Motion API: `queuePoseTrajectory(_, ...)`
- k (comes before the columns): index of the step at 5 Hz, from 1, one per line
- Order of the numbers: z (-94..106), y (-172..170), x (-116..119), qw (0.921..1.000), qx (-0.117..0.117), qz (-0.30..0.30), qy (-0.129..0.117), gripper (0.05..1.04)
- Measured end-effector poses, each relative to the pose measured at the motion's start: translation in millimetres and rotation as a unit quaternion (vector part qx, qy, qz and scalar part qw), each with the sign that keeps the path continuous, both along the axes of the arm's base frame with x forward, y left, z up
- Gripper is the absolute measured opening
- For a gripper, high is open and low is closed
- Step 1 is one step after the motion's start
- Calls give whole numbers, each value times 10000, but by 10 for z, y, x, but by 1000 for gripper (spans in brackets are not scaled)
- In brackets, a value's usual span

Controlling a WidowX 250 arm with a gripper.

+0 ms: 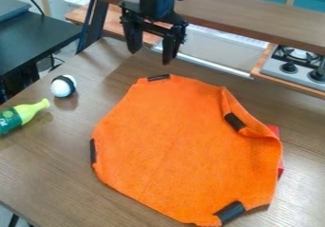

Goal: Fold the cloth from top right to bottom left

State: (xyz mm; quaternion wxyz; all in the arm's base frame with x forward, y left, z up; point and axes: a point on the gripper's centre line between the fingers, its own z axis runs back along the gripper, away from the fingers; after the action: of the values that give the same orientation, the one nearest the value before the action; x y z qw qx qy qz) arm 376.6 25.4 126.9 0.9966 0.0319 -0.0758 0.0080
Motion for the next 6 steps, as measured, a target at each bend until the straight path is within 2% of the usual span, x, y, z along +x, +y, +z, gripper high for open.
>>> queuePoseTrajectory(1,-130,-18,-8,9998,-51,46,164,1001)
queuePoseTrajectory(2,-209,-132,34,9986,-315,416,-34,1001)
queuePoseTrajectory(3,-342,-377,122,9945,-711,679,-367,1001)
queuePoseTrajectory(4,-476,-591,187,9846,-966,1180,-850,1001)
queuePoseTrajectory(5,-612,-781,279,9761,-940,1621,-1098,1001)
queuePoseTrajectory(6,-791,-892,299,9627,-917,2321,-1046,1001)
